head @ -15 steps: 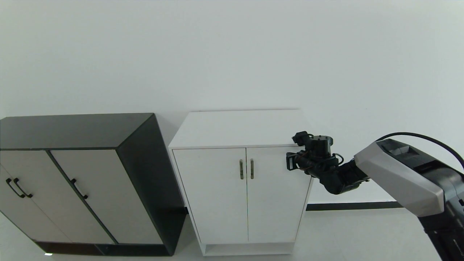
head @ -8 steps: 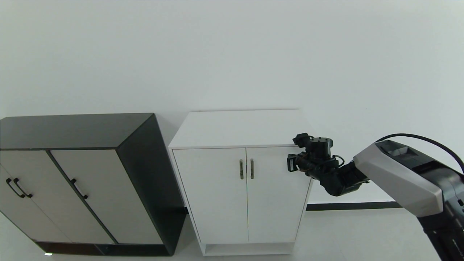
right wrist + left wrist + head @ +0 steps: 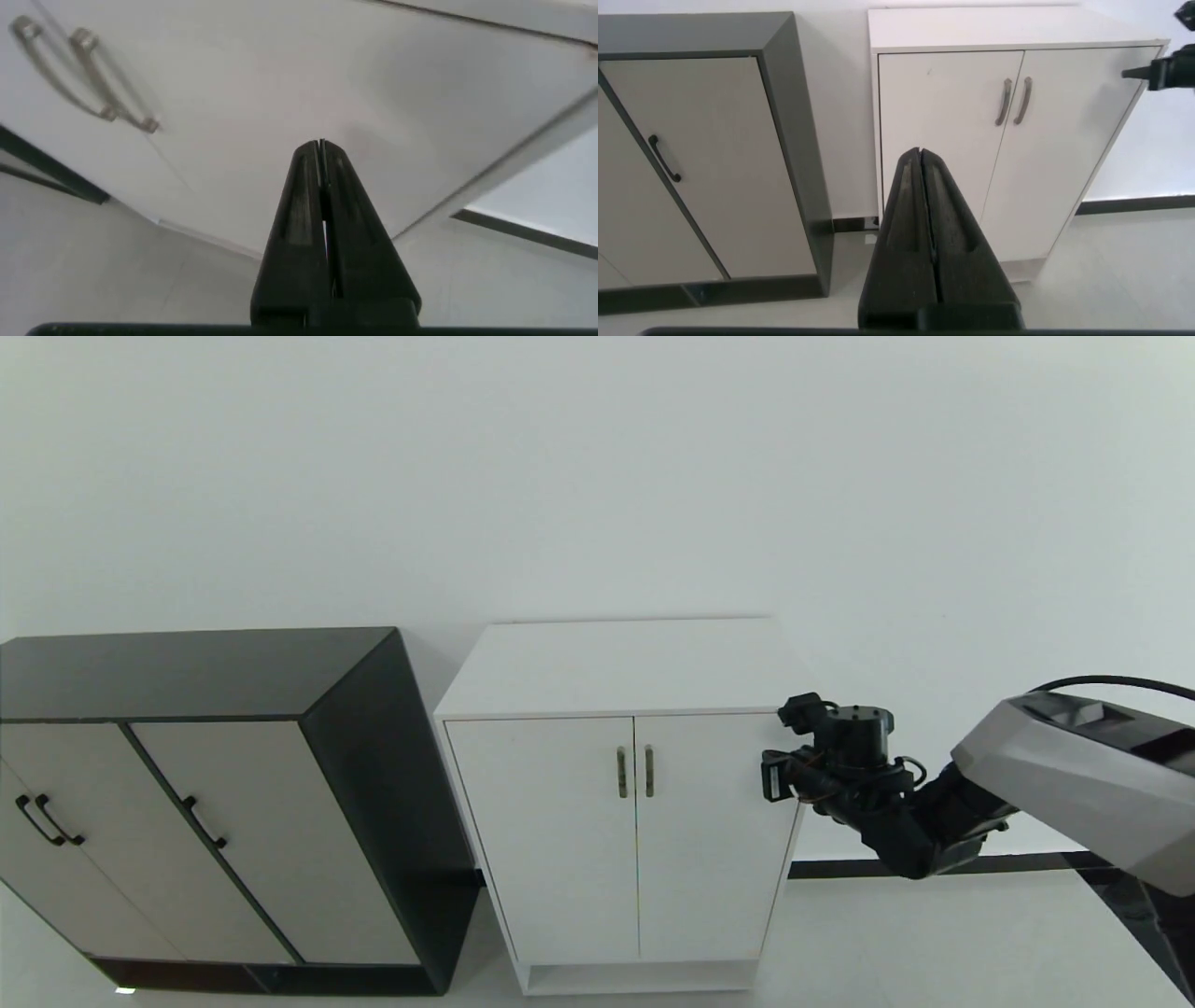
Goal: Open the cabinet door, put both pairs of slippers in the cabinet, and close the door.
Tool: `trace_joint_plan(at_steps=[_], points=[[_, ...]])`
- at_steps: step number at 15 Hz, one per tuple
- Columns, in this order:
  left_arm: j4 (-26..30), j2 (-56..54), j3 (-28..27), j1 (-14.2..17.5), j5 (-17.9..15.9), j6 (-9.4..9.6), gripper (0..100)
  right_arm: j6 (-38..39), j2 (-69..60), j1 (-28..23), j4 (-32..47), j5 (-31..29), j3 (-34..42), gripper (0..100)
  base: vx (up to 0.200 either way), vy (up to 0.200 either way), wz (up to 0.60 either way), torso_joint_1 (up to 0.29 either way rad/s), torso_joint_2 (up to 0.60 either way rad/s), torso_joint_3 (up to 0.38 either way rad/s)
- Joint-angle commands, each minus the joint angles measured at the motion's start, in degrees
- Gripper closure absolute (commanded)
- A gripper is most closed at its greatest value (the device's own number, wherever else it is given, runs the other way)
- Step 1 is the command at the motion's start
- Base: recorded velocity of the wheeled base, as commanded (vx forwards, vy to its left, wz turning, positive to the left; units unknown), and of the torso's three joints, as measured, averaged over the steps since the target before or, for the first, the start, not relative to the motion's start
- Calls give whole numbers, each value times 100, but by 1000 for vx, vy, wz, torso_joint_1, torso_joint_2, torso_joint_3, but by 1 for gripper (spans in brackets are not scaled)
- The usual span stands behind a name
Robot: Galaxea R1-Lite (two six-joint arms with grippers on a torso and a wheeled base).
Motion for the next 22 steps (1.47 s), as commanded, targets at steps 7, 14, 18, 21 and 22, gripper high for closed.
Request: trace_joint_plan(at_steps=[7, 14, 18, 21, 22], points=[[0, 8, 0, -1, -8, 1, 100, -4, -2568, -24, -1779, -423, 4137, 100, 0, 0, 0, 0, 0, 0], [0, 8, 0, -1, 1, 9, 100, -163, -4141, -657, -1788, -423, 6396, 100, 0, 0, 0, 0, 0, 0], [0, 8, 0, -1, 1, 1, 100, -136, -5591, -1044, -180, -414, 6413, 100, 0, 0, 0, 0, 0, 0], [0, 8, 0, -1, 1, 1, 100, -110, -7068, -1044, 1358, -291, 6413, 100, 0, 0, 0, 0, 0, 0], [0, 8, 0, -1, 1, 1, 100, -110, -7604, -1044, 1798, -203, 6413, 100, 0, 0, 0, 0, 0, 0]])
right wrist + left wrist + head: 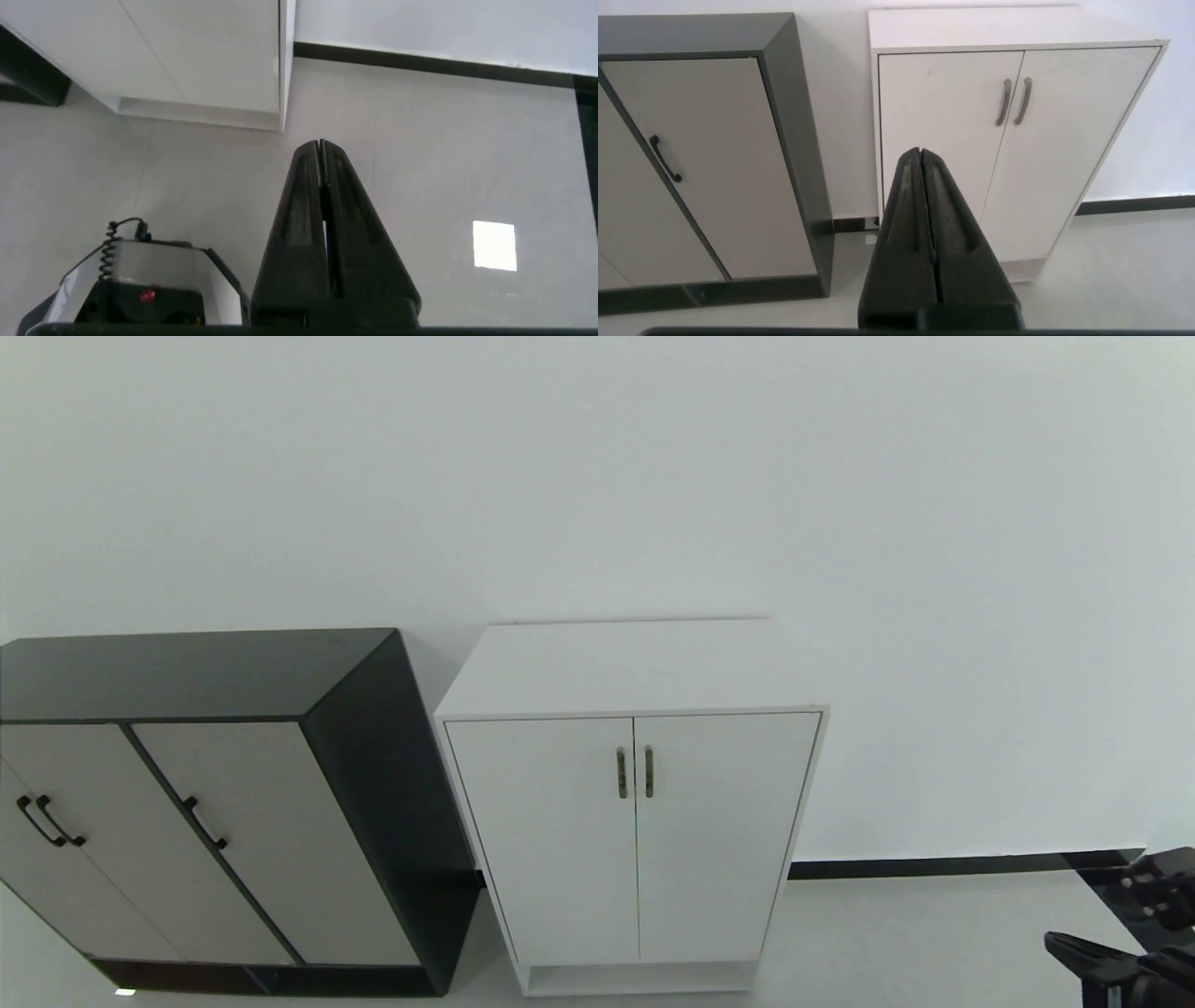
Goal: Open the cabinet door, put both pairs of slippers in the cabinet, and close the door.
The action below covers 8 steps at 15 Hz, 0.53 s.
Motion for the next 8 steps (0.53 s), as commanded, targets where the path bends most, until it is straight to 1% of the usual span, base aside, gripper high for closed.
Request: trace_joint_plan(at_steps=[1, 4, 5, 7, 8], points=[[0, 8, 0, 1, 1, -2, 100, 18, -1926, -30, 1258, 132, 2, 100, 0, 0, 0, 0, 0, 0], [0, 8, 0, 1, 1, -2, 100, 27, -3165, -38, 2568, 132, 2, 100, 0, 0, 0, 0, 0, 0], [0, 8, 0, 1, 1, -2, 100, 27, -3895, -30, 3341, 211, 2, 100, 0, 0, 0, 0, 0, 0], [0, 8, 0, 1, 1, -2, 100, 1, -4914, -21, 4071, 422, 2, 100, 0, 0, 0, 0, 0, 0], [0, 8, 0, 1, 1, -2, 100, 10, -5284, -3, 4229, 440, -24, 100, 0, 0, 0, 0, 0, 0]])
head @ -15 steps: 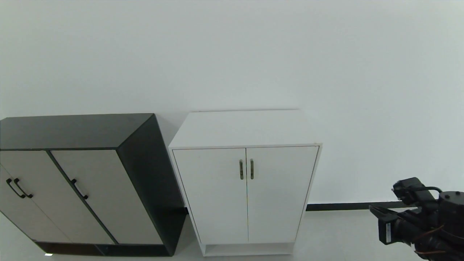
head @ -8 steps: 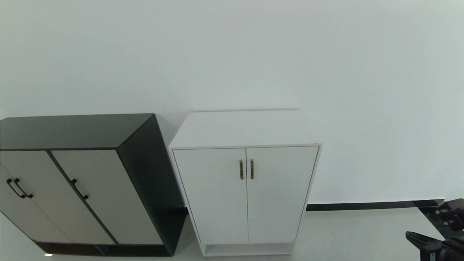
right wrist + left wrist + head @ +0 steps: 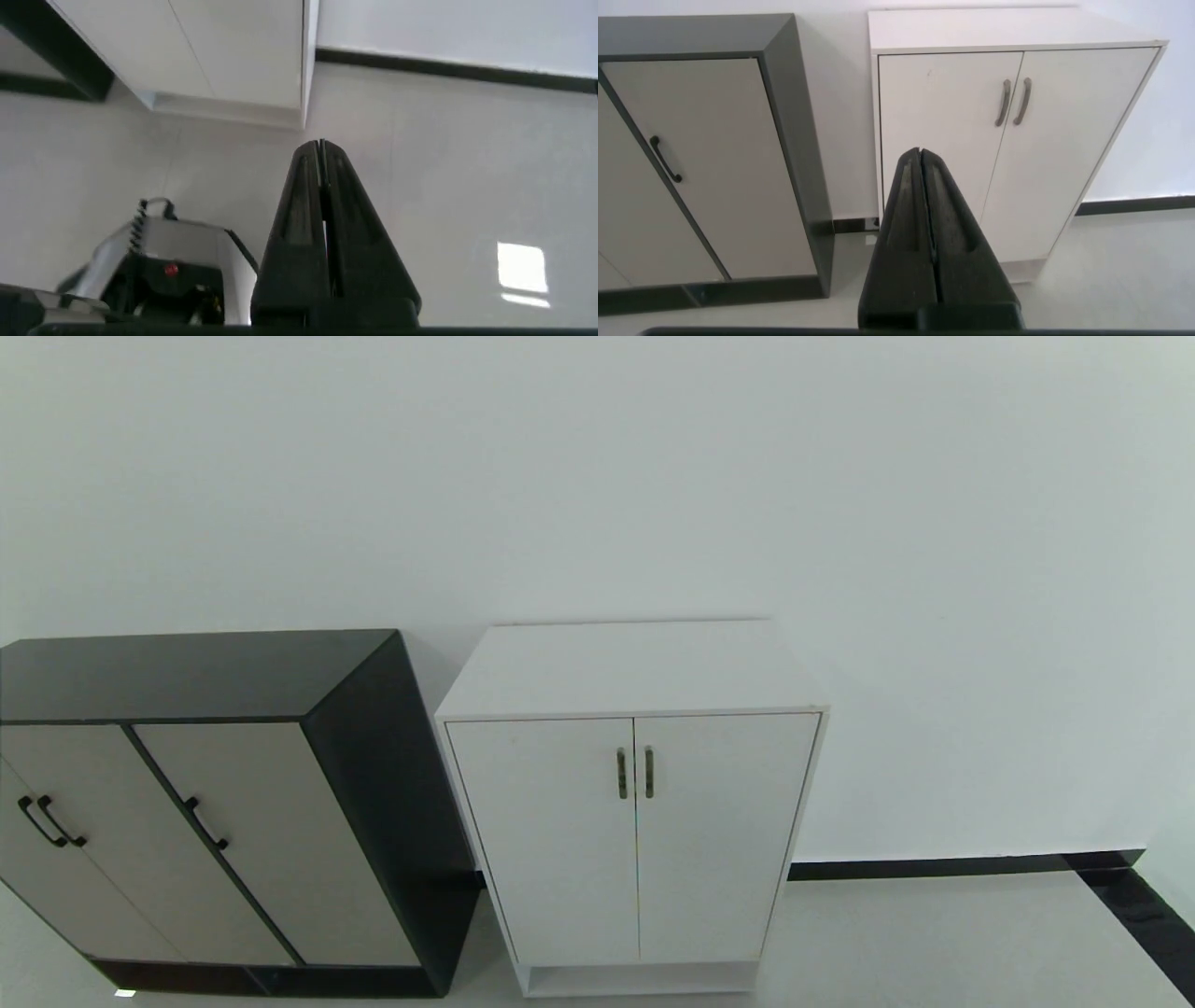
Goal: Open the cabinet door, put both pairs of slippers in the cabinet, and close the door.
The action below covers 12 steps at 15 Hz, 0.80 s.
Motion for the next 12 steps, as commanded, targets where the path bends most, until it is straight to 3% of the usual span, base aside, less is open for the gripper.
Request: trace_joint_plan(at_steps=[1, 4, 12], points=[[0, 8, 0, 1, -2, -2, 100, -10, -1599, 31, 632, 128, -35, 100, 0, 0, 0, 0, 0, 0], [0, 8, 0, 1, -2, -2, 100, -1, -2329, 427, 632, 128, -35, 100, 0, 0, 0, 0, 0, 0], [0, 8, 0, 1, -2, 7, 100, -370, -2223, 462, 773, 840, 0, 100, 0, 0, 0, 0, 0, 0]])
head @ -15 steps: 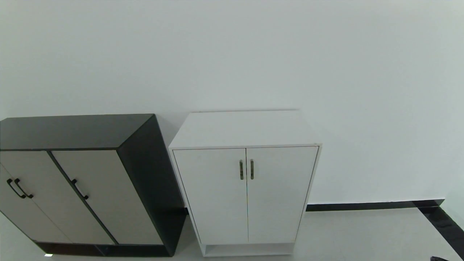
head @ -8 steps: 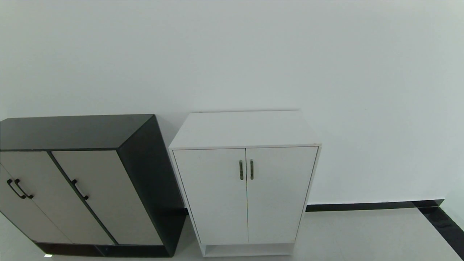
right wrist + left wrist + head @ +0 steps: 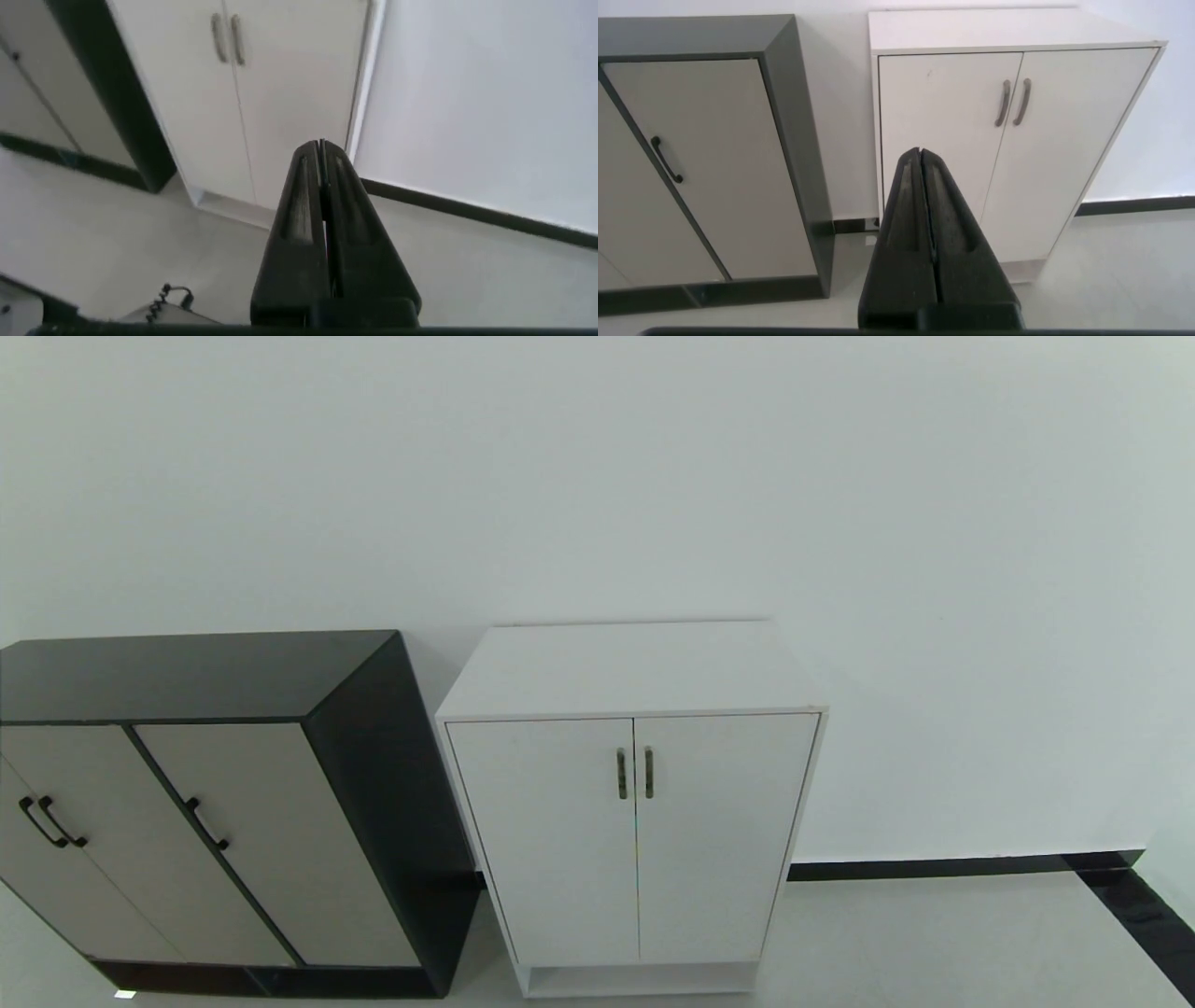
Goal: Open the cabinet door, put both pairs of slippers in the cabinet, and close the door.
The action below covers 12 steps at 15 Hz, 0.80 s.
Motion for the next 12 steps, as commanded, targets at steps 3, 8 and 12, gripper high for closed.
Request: trace_joint_plan(at_steps=[3, 8, 12], points=[[0, 8, 0, -1, -2, -15, 100, 10, 335, -9, 86, -33, 33, 100, 0, 0, 0, 0, 0, 0], [0, 8, 0, -1, -2, -15, 100, 212, -157, -870, 95, -279, 33, 100, 0, 0, 0, 0, 0, 0], [0, 8, 0, -1, -2, -15, 100, 221, -808, -1309, 104, -279, 33, 100, 0, 0, 0, 0, 0, 0]])
